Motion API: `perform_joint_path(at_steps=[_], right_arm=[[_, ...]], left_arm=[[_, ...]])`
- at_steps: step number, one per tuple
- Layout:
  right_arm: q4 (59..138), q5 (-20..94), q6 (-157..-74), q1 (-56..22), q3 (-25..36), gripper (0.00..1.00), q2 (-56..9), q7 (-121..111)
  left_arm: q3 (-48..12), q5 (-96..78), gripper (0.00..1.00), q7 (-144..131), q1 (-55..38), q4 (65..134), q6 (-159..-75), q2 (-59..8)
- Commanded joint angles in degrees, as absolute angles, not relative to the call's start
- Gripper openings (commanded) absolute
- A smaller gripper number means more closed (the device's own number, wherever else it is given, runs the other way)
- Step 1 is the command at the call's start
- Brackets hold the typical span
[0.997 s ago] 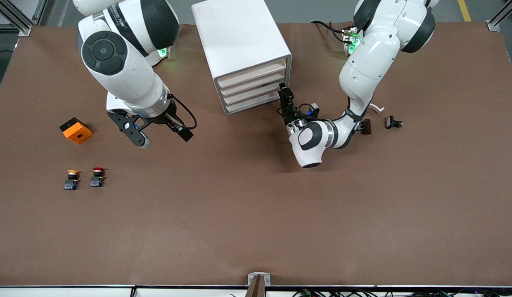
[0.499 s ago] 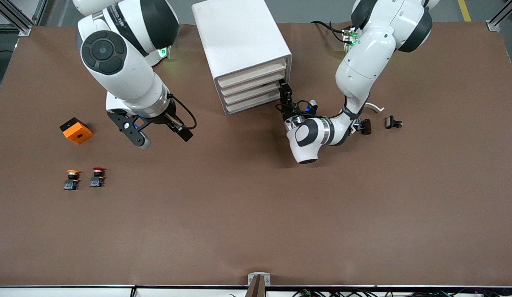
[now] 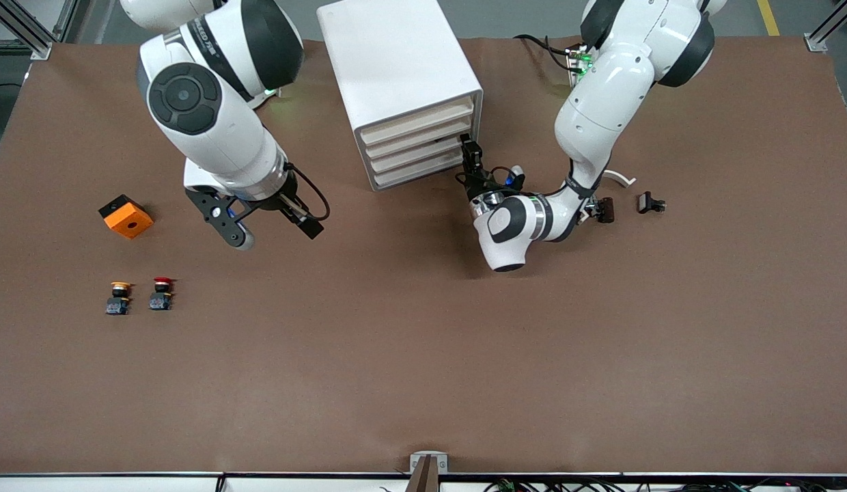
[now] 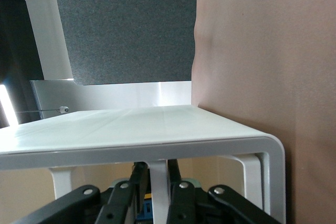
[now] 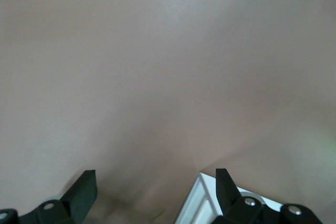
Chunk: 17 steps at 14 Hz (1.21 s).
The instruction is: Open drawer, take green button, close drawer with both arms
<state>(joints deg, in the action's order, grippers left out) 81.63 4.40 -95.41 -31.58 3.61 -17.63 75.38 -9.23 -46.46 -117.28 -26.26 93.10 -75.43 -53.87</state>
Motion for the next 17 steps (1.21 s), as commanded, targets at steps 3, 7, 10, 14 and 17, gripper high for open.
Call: perform_joint_path(at_steps=[3, 7, 10, 14, 17], right_arm=[[79.19, 4.04, -97.9, -35.5, 4.04, 1.0, -21.09, 82.26], [78.4, 4.22, -101.5, -36.3, 3.96, 1.0, -24.16, 82.79], [78.4, 4.22, -104.41, -38.49, 4.04, 1.0, -26.98, 82.88], [78.4, 4.92, -104.07, -39.29, 3.87, 1.0, -26.98, 85.94], [78.31, 5.01, -103.97, -40.77, 3.87, 1.0, -27.07, 88.67]], left_arm=[[-9.4, -48.08, 0.22, -117.77, -27.86, 93.43, -75.32, -54.05], [-9.4, -49.13, 0.04, -117.95, -28.56, 93.34, -75.24, -54.05], [-9.4, -49.04, 0.02, -117.95, -28.48, 93.16, -75.32, -53.97], [-8.88, -48.96, 0.02, -118.04, -27.77, 91.85, -75.23, -53.44], [-8.88, -48.78, 0.03, -118.3, -26.37, 89.65, -75.15, -53.26]])
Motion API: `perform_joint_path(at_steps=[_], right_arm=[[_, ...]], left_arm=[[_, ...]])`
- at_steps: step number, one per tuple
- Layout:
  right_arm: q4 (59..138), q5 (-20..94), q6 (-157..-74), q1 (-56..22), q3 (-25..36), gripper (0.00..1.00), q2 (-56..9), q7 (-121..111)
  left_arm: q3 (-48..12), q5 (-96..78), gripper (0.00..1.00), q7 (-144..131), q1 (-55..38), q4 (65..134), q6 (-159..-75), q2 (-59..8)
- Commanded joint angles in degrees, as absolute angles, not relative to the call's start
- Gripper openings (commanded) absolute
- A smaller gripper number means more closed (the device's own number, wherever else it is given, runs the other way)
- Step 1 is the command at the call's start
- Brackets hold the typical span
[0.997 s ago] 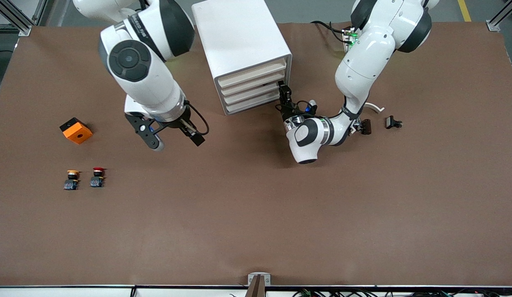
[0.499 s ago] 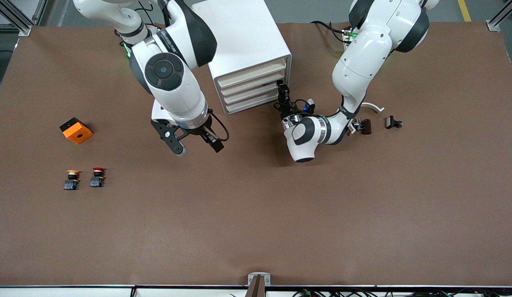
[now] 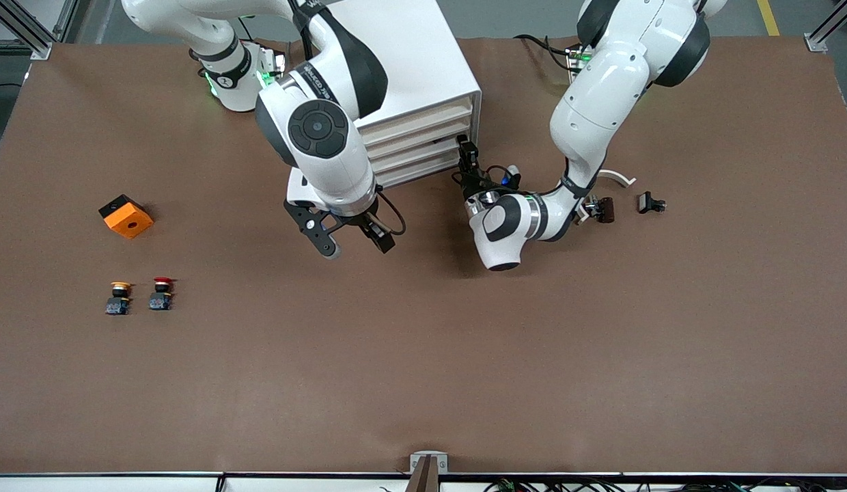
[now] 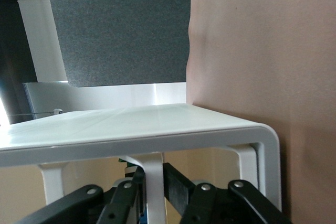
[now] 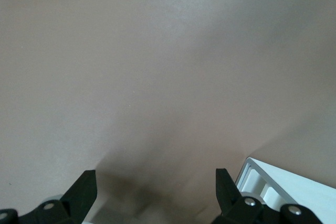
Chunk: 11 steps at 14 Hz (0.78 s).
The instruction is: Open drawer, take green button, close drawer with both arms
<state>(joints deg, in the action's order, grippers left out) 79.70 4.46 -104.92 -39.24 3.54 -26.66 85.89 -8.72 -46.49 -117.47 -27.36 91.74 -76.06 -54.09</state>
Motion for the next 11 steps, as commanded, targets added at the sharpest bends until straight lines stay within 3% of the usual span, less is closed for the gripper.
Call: perform_joint_path(at_steps=[1, 11], right_arm=[[78.31, 5.01, -104.24, -41.22, 3.87, 1.0, -27.33, 89.2], [78.22, 6.5, -105.64, -45.17, 3.6, 1.0, -30.23, 90.97]], left_arm=[[-8.79, -48.78, 0.03, -119.26, -26.02, 89.21, -75.23, -53.17], [-8.79, -48.08, 0.05, -119.71, -19.69, 85.26, -75.23, -53.09]])
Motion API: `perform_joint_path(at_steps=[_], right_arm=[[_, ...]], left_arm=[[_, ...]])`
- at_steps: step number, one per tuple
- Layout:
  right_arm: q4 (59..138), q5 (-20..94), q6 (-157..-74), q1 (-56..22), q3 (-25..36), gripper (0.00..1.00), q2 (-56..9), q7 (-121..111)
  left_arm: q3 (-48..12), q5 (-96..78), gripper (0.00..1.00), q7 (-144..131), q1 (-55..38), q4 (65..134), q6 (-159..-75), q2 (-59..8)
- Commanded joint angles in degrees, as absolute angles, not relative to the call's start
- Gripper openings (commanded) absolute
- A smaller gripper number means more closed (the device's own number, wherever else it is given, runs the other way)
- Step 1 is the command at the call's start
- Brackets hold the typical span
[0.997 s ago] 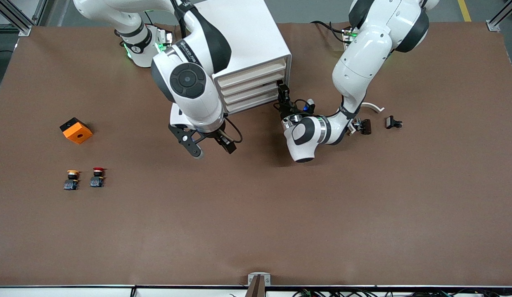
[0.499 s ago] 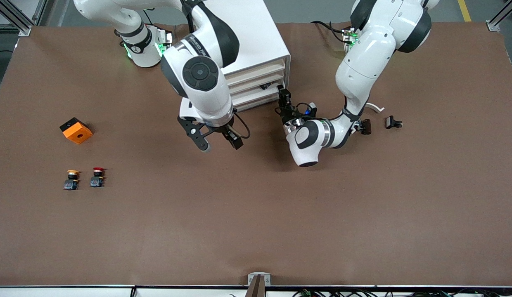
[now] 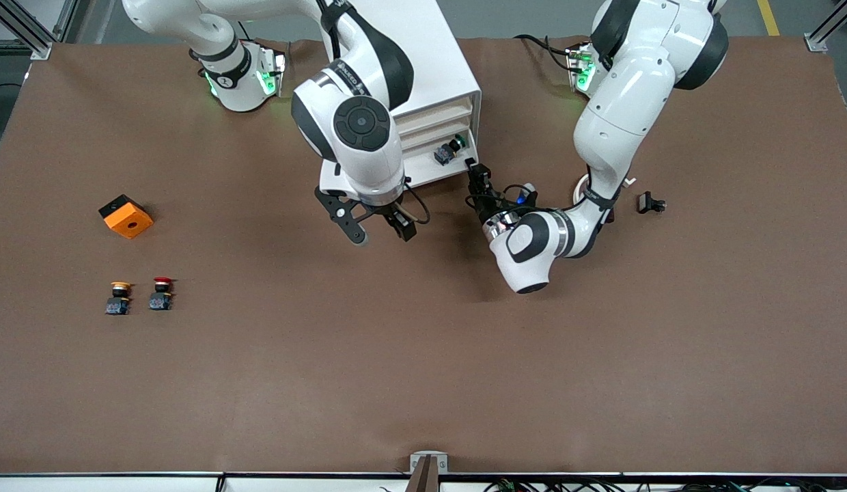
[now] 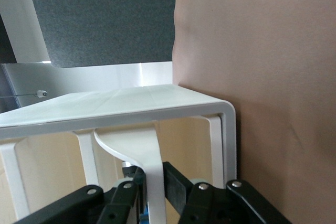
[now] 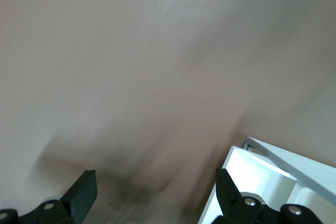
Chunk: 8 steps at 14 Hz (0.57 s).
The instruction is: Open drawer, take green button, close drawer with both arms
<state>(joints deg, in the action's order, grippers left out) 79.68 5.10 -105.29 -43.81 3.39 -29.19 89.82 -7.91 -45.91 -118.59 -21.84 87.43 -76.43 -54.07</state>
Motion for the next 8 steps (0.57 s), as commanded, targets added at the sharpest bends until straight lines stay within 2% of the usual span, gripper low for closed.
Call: perform_joint_path(at_steps=[1, 5, 8], right_arm=[[78.22, 6.59, -106.08, -45.52, 3.6, 1.0, -30.67, 91.4], [76.47, 6.59, -106.7, -48.68, 3.6, 1.0, -32.25, 94.04], [76.2, 6.33, -110.2, -51.76, 3.69, 1.0, -34.01, 96.5]], left_arm=[[-8.7, -47.99, 0.06, -119.71, -18.99, 84.56, -75.23, -53.09], [-8.7, -47.9, 0.07, -119.62, -16.71, 83.94, -75.23, -53.09], [-8.61, -47.81, 0.07, -119.53, -15.12, 83.94, -75.23, -53.09]])
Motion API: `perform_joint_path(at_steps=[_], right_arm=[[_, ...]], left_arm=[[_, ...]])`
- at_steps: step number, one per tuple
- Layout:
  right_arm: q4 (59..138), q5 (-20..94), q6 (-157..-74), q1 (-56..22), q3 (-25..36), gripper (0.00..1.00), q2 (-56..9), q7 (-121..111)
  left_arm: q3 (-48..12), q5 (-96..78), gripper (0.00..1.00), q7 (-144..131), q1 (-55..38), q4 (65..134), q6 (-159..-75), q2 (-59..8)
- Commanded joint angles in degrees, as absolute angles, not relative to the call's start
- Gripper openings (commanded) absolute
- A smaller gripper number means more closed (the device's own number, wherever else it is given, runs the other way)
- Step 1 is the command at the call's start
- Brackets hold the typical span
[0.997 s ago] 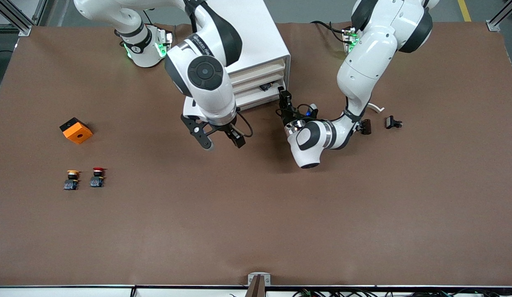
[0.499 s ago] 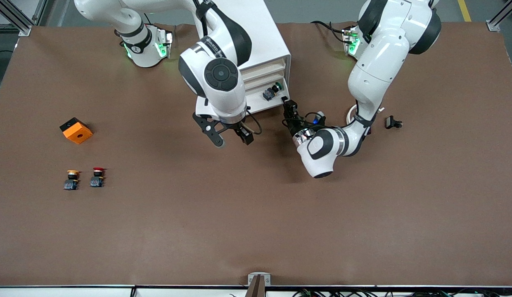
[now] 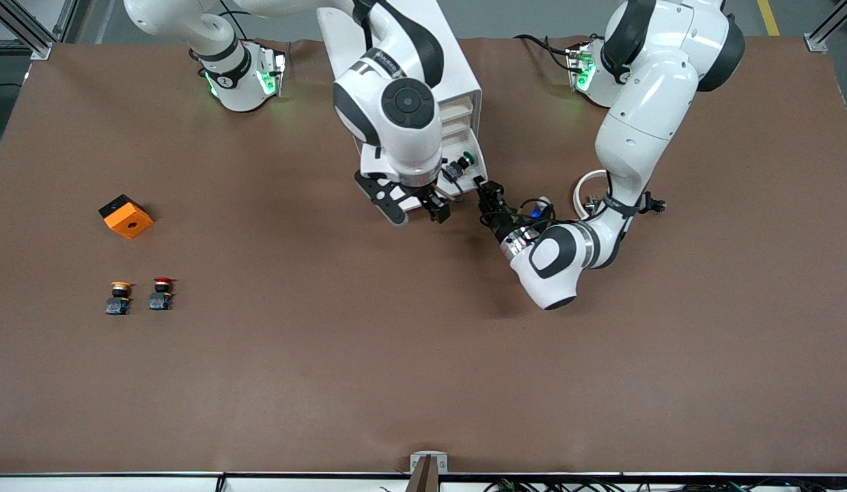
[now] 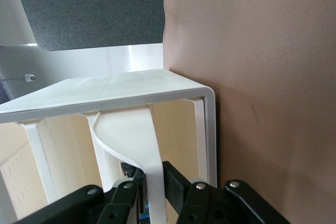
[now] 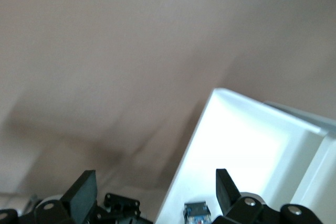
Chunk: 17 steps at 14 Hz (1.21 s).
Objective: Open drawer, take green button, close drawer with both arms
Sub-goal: 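Grasp the blue button switch inside the drawer with the right gripper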
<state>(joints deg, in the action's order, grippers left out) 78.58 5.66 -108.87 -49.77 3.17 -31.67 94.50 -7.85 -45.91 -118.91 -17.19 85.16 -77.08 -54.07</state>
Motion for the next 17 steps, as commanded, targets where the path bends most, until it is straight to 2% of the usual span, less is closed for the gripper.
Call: perform_joint_path(at_steps=[1, 12, 17], right_arm=[[76.2, 6.33, -110.39, -52.46, 3.69, 1.0, -34.45, 96.76], [76.46, 2.11, -112.32, -58.18, 3.87, 1.0, -37.17, 103.0], [76.64, 1.85, -114.52, -59.15, 3.87, 1.0, -39.46, 103.54]], left_arm=[[-8.61, -47.81, 0.07, -119.62, -14.6, 83.94, -75.23, -53.09], [-7.82, -47.46, 0.12, -119.36, -13.36, 82.0, -75.5, -53.44], [-7.82, -47.37, 0.35, -119.09, -13.45, 82.0, -76.38, -53.96]])
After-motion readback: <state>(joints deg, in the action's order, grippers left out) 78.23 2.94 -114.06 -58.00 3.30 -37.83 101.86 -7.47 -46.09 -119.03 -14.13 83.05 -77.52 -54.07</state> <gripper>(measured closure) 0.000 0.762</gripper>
